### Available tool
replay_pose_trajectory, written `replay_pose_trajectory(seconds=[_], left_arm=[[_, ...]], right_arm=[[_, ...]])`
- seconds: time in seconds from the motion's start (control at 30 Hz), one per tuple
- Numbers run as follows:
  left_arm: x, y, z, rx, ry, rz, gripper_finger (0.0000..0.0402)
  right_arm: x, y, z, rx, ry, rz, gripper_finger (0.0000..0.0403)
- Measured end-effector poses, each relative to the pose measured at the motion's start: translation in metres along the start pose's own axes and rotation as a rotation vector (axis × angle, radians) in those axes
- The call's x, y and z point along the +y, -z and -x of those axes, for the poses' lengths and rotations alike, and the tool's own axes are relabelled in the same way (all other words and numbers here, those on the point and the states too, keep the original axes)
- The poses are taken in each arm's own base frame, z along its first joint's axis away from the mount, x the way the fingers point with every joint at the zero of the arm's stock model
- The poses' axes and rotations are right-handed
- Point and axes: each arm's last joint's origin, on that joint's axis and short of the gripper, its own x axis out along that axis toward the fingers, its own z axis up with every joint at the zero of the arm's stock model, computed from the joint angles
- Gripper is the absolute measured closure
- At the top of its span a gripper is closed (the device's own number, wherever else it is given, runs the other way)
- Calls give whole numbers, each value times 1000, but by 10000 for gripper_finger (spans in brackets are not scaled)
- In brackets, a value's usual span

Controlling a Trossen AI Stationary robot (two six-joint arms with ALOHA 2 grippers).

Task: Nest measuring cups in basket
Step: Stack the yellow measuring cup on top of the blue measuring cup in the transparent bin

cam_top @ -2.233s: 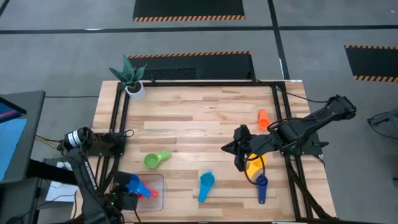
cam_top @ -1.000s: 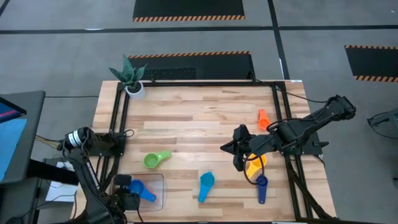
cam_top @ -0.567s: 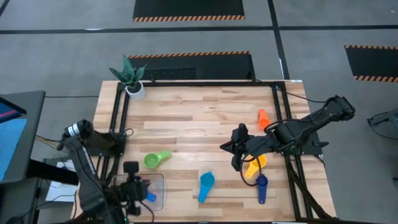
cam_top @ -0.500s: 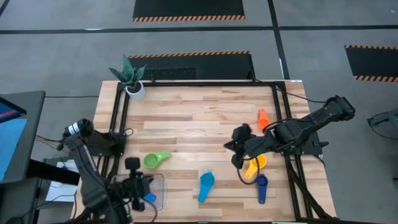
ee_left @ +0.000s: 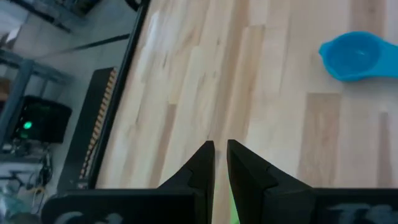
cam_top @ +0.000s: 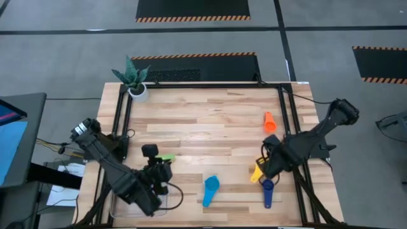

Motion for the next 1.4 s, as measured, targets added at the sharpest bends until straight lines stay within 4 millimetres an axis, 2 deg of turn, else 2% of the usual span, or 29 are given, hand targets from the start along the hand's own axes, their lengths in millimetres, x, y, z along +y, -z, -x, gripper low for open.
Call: replay_pose_trajectory(seconds=[0.23, 0.37, 0.43, 0.57, 0.73, 0.87, 0.93, 1.03, 1.1, 1.27, 1.4], left_arm=[[7, -7, -11, 24, -25, 20, 368], [8, -7, -12, 24, -25, -10, 368], [8, -7, -12, 24, -25, -11, 368], [8, -7, -12, 24, -24, -10, 368], [7, -8, -12, 20, -16, -2, 368], [6, -8, -12, 18, -14, 2, 368], [6, -8, -12, 17, -14, 2, 368], [7, -8, -12, 12, -20, -14, 368], [7, -9, -13, 14, -22, -39, 368], [8, -10, -15, 22, -21, -61, 368], [8, -10, -15, 27, -17, -44, 368]], right_arm=[[15, 25, -18, -17, 123, -29, 392], [10, 33, -44, 50, 172, -64, 393], [6, 36, -58, 75, 151, -89, 397], [-2, 40, -72, 89, 61, -147, 397], [-18, 40, -89, 65, 116, -243, 393], [-14, 41, -104, 76, 94, -287, 398], [-1, 41, -111, 75, -27, -295, 397], [32, 31, -102, -130, -414, -268, 392], [39, 22, -94, -255, -531, -287, 392], [40, 12, -85, -266, -530, -317, 398], [43, 11, -84, -229, -537, -295, 385]])
